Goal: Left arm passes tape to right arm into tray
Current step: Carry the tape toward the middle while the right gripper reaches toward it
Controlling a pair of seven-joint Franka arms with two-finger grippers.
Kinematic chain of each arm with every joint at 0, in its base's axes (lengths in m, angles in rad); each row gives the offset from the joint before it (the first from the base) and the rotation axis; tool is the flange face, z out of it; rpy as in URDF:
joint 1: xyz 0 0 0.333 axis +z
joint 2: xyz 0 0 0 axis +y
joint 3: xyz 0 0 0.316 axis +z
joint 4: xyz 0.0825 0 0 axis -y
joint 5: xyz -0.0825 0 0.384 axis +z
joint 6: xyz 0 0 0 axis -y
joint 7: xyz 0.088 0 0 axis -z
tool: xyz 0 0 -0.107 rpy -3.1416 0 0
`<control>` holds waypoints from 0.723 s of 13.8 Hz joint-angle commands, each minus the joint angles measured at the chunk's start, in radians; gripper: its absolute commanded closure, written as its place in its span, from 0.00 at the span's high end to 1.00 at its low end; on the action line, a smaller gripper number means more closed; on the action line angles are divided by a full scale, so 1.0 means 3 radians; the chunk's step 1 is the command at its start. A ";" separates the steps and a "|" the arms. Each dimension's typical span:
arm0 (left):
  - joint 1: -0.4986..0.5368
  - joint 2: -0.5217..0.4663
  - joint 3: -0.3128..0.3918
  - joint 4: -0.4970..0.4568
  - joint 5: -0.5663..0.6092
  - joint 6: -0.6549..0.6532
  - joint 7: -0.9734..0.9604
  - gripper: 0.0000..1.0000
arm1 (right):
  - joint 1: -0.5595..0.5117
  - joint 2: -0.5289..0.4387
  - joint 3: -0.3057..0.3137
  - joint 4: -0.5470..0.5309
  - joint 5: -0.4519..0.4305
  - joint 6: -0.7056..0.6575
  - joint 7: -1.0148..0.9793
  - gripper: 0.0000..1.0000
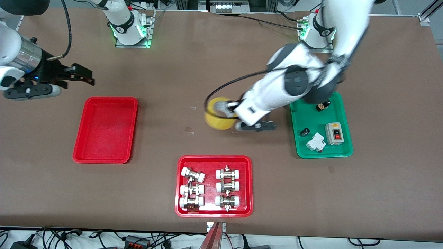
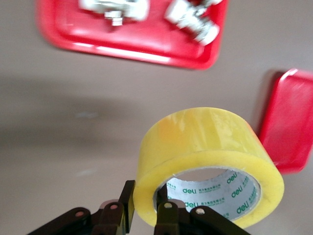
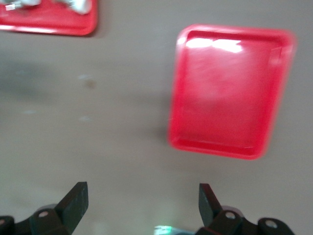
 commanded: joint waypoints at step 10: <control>-0.0511 0.0823 -0.0016 0.0745 -0.0345 0.0854 -0.0986 0.01 | 0.0068 0.1224 -0.0007 0.0034 0.1780 0.0837 -0.1728 1.00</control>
